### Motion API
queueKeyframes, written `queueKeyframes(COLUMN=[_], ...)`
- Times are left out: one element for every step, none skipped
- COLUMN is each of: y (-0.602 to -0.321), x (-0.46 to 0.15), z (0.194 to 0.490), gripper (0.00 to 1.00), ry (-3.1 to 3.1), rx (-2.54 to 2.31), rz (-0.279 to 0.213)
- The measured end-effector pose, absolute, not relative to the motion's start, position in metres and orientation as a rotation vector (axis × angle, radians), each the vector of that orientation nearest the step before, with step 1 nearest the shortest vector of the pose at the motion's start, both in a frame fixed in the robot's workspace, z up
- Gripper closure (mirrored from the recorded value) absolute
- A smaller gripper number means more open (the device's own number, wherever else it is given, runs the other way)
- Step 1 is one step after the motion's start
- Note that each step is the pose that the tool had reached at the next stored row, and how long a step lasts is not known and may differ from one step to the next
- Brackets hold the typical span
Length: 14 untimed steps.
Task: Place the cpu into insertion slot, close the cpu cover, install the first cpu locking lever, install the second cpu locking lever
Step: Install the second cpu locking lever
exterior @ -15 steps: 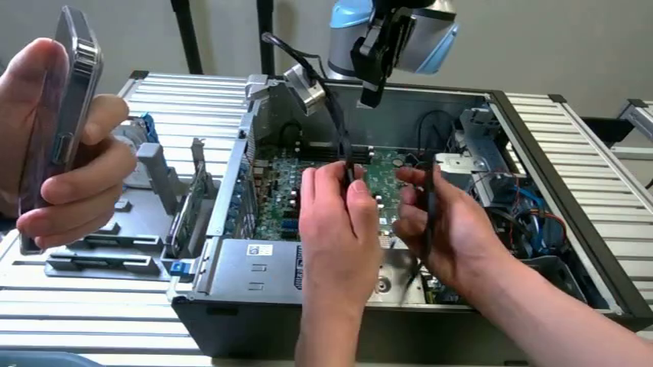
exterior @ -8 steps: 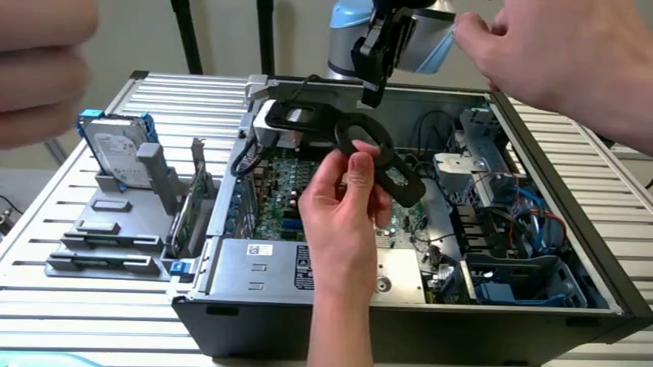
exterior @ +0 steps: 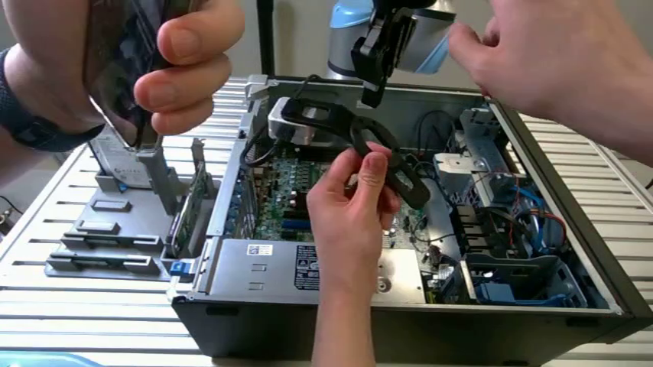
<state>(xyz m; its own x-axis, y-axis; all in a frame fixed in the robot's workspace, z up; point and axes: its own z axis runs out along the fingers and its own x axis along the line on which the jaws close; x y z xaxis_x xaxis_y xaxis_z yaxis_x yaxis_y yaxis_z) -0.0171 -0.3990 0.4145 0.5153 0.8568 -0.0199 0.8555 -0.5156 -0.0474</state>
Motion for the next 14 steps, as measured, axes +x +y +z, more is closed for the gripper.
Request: queueKeyframes(y=[-0.3990,-0.3990,-0.3990,-0.3990,-0.3990,-0.3990,-0.3990,-0.3990,-0.3990,-0.3990,-0.3990,-0.3990,-0.3990,-0.3990], x=[-0.0171,-0.0170,-0.0170,-0.0170,-0.0170,-0.0170,-0.0170,-0.0169,-0.0169,-0.0170,-0.0170,-0.0170,-0.0169,-0.0170], z=[0.4145,0.4145,0.4145,0.4145,0.4145,0.4145,0.4145,0.4145,0.4145,0.4145,0.4145,0.4145,0.4145,0.4145], gripper=[0.89,0.89,0.89,0.89,0.89,0.89,0.89,0.89,0.89,0.89,0.89,0.89,0.89,0.89], ry=[-1.530,-1.530,-1.529,-1.529,-1.529,-1.529,-1.529,-1.529,-1.529,-1.529,-1.528,-1.528,-1.528,-1.528], rx=[-2.707,-2.707,-2.707,-2.707,-2.707,-2.707,-2.707,-2.707,-2.707,-2.708,-2.708,-2.708,-2.708,-2.708], rz=[0.063,0.063,0.063,0.063,0.063,0.063,0.063,0.063,0.063,0.063,0.063,0.063,0.063,0.063])
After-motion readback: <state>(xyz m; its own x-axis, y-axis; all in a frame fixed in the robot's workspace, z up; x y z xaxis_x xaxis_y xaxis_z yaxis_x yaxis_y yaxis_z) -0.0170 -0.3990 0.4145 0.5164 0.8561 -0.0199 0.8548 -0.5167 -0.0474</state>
